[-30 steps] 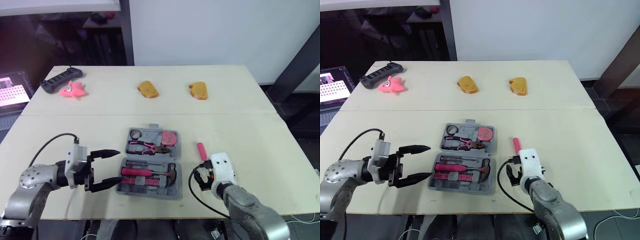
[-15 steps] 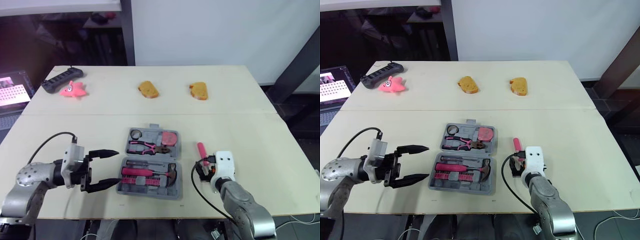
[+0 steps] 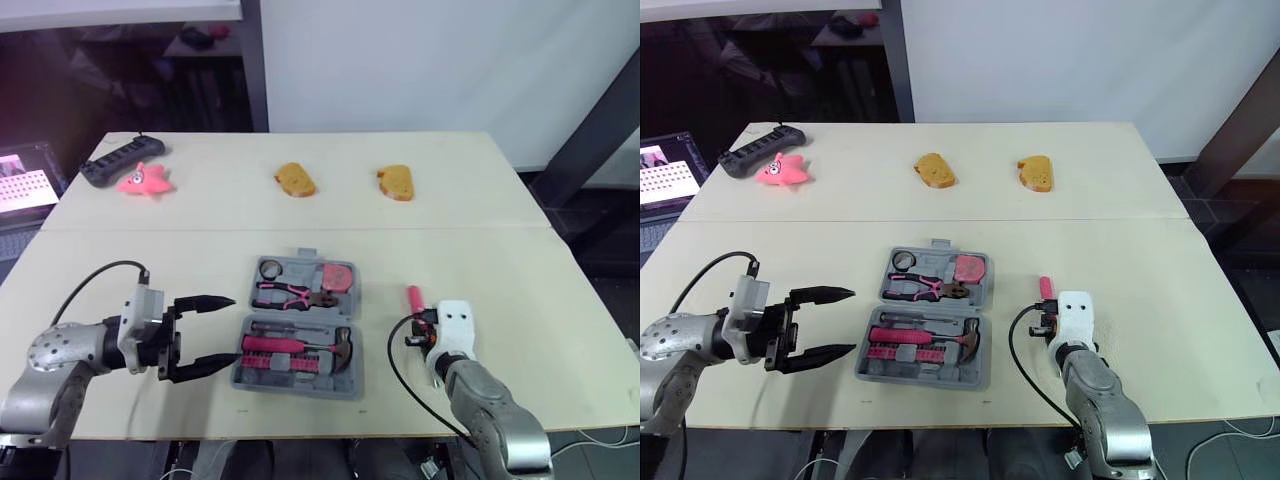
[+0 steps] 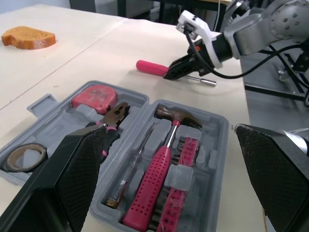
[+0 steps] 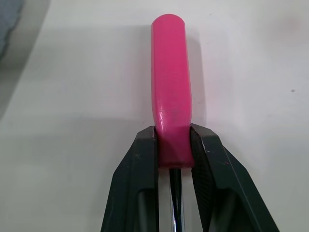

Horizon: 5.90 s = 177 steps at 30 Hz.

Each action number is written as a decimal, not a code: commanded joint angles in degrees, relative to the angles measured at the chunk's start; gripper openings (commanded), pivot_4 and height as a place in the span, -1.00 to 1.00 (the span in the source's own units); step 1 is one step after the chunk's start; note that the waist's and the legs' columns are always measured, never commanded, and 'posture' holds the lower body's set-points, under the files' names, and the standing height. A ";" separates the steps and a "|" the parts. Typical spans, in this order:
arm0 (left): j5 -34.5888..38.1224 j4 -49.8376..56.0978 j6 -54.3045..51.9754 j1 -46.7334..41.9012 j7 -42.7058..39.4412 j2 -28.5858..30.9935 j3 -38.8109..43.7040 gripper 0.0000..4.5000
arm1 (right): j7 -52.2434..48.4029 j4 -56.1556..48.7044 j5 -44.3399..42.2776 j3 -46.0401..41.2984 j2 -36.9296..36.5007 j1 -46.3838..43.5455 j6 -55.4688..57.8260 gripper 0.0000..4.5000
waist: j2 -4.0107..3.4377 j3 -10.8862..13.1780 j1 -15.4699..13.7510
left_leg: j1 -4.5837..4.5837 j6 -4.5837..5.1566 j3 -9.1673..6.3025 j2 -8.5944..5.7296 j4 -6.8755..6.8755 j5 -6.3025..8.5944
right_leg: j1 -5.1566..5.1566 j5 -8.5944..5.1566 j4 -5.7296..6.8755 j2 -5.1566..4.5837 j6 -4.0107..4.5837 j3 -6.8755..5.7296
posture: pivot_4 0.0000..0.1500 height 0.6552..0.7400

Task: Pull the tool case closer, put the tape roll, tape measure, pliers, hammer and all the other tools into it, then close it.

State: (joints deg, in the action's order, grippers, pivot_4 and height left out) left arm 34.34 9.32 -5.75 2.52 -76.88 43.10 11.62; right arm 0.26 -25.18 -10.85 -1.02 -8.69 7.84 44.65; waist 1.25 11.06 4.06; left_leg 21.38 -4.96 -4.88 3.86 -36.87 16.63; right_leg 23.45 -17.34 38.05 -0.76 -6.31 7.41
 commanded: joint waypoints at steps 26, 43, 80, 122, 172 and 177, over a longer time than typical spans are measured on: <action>0.60 0.29 -0.35 0.43 1.23 3.35 4.11 1.00 | -27.66 -20.57 -5.93 20.84 -20.63 -30.37 16.13 -0.82 | -0.18 0.13 -0.08 | 0.11 0.00 -0.02 -0.02 -0.05 0.00 | 0.09 0.01 -0.01 -0.02 -0.01 -0.01 | 1.00 1.00; 1.38 4.60 -2.16 9.99 -1.00 6.14 10.23 1.00 | -35.66 -12.70 -15.89 34.79 -18.03 -47.33 38.83 -0.82 | -0.22 0.16 0.01 | 0.18 0.01 -0.01 -0.01 0.01 0.01 | 0.23 0.02 0.03 -0.03 -0.04 -0.04 | 1.00 1.00; 2.09 4.13 -2.31 12.67 -8.65 9.40 11.58 1.00 | -9.95 3.65 -25.19 48.48 -1.00 -54.64 47.85 -0.82 | -0.23 0.15 1.92 | 1.03 -0.08 -0.06 0.01 -0.01 -0.05 | 1.18 0.21 0.15 -0.08 -0.15 -0.17 | 1.00 1.00; 1.04 3.02 -1.74 11.56 -7.53 9.05 9.92 1.00 | -18.86 -3.86 -18.18 42.10 -4.70 -47.59 38.19 -0.61 | -0.23 0.13 1.80 | 1.03 -0.08 -0.11 0.02 -0.01 -0.05 | 1.17 0.21 0.17 -0.05 -0.16 -0.19 | 1.00 1.00; 1.20 3.02 -2.24 11.02 -6.43 8.92 9.99 1.00 | -21.50 -0.29 -10.05 45.78 -7.98 -39.43 31.08 -0.98 | -0.29 -0.33 1.77 | 0.63 -0.08 -0.11 0.04 0.02 -0.05 | 0.81 0.20 0.17 -0.01 -0.14 -0.18 | 1.00 1.00; 2.16 1.80 -4.71 8.75 -4.02 8.16 9.53 1.00 | -25.93 -8.40 -12.29 35.67 -10.98 -41.98 26.11 -0.98 | -0.33 -0.26 1.47 | 0.89 -0.08 -0.11 0.03 -0.06 -0.05 | 0.97 0.21 0.16 -0.03 -0.15 -0.17 | 1.00 1.00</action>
State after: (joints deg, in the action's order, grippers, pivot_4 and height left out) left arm 35.54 11.28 -9.51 12.44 -82.15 51.42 20.99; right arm -23.56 -28.68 -21.70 38.39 -19.78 -32.37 73.88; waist 0.92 10.79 5.53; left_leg 22.31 -5.04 -5.00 3.89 -36.95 16.58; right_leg 24.45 -17.14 38.22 -0.79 -6.46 7.22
